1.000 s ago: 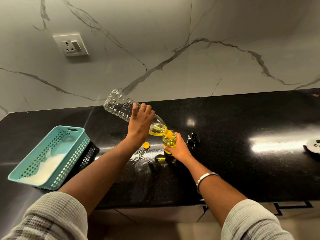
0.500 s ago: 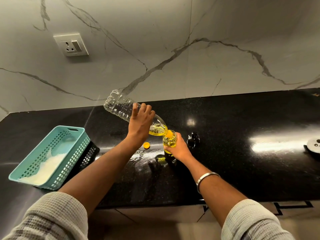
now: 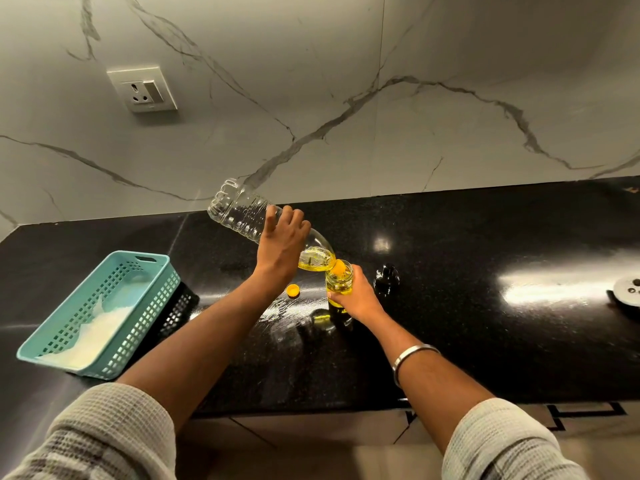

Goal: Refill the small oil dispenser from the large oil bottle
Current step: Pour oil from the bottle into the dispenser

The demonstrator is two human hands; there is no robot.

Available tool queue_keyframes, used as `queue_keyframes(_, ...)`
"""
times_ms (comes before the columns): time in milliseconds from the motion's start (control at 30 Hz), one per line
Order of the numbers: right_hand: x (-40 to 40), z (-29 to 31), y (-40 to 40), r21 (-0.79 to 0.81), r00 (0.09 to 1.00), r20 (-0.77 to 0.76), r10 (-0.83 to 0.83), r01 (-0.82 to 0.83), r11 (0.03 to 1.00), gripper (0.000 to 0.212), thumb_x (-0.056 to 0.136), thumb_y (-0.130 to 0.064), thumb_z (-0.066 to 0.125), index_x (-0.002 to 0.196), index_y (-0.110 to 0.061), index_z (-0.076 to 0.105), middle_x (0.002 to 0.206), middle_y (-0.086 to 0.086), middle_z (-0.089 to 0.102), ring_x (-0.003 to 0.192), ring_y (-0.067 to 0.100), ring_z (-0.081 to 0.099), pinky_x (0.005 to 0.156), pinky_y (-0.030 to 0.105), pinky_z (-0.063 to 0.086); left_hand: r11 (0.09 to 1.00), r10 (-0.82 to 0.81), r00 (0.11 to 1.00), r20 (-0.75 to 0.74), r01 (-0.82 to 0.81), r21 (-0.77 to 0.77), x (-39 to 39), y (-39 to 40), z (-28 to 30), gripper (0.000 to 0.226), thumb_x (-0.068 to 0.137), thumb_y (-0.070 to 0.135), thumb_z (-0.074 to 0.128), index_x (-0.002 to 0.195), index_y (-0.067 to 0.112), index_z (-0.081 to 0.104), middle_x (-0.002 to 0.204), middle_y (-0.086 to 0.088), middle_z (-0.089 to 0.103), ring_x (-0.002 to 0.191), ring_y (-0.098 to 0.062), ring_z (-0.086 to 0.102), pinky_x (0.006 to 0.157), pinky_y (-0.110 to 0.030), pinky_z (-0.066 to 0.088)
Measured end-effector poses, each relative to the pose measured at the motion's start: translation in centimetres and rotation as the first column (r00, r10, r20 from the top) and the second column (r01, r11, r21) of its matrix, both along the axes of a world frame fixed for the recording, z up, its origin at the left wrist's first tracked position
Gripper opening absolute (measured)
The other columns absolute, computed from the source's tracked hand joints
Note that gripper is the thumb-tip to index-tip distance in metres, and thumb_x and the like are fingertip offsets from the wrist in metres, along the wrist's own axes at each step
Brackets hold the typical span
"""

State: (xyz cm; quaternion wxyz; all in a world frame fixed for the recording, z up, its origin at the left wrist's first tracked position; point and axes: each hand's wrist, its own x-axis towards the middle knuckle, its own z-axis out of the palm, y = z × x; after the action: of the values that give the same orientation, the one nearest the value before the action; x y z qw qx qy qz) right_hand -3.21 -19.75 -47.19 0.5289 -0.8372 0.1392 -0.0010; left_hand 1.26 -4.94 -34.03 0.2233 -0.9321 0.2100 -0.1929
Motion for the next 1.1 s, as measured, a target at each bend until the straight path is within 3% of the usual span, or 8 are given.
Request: queue_keyframes(1100,0.05,-0.15,-0.11,0.019,1.000,0.002,0.006,-0.006,1.000,0.070,0.074,-0.018,0.081,0.131,-0.019,0.041,0.129,0.004,0.051,0.117,0.020,0.053,0.102,0.036,0.043,1.000,-0.009,1.000,-0.004,0.009,0.005,-0.02,-0.06,0.15,0.049,0.076,0.024,0.074,0.119,0.027,0.053,0.123,0.001,0.047,0.128,-0.022,0.040,0.102,-0.042,0.003)
